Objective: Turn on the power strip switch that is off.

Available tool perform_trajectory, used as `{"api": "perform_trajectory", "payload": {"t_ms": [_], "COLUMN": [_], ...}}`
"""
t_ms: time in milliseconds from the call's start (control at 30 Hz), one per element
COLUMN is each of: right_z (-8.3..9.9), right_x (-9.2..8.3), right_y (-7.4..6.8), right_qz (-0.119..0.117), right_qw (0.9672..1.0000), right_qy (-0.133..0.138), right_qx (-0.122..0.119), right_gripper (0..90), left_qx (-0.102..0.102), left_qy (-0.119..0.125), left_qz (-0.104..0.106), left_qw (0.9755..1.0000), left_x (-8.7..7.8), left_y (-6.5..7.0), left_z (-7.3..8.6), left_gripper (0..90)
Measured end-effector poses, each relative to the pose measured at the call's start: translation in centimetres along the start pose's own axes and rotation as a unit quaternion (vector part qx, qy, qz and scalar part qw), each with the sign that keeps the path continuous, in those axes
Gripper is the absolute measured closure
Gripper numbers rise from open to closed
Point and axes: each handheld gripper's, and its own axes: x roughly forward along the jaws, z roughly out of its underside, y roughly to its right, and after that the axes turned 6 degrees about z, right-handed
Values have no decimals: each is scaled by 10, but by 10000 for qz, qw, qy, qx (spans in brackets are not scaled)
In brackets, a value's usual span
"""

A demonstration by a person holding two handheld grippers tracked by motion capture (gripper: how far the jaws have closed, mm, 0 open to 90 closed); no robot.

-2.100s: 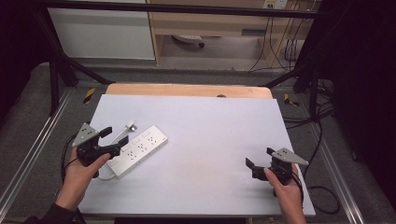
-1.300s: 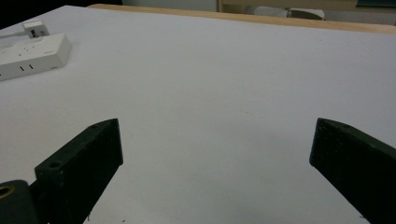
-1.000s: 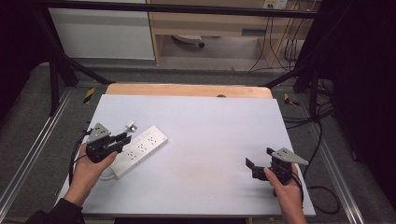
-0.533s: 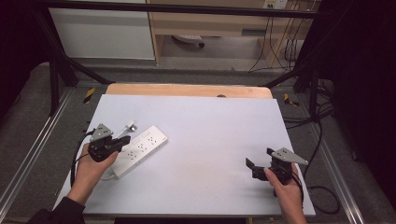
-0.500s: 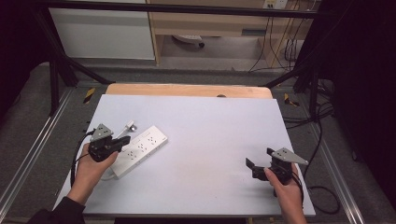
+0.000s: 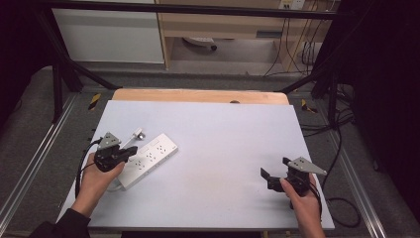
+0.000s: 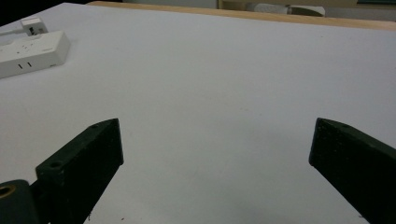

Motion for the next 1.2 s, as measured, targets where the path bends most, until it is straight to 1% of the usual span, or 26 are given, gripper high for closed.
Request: {"api": "perform_trajectory", "payload": {"t_ms": [167,467,667,833,967,1200], "right_z": [0,0,0,0,0,0], "right_x": [0,0,0,0,0,0], "right_y": [0,0,0,0,0,-1], "right_qz": [-4,-6,-5,-4,-4,-12], "right_qw": [10000,10000,10000,10000,10000,10000], "right_qy": [-7,-7,-9,-10,-5,-25], "right_qx": [-3,-2,4,4,5,-7], "right_gripper": [34,34,34,34,34,34], "left_qx": [-18,-35,-75,-61,-91,-68], "left_qy": [-77,-258,-293,-347,-373,-457], "left_qz": [-11,34,73,92,84,48], "left_qw": [10000,9997,9995,9993,9992,9989], "left_x": [1,3,4,4,4,9], "left_y": [-1,-3,-3,-3,-4,-5], "left_z": [1,5,7,8,9,9], "left_gripper": [900,900,900,900,900,900]}}
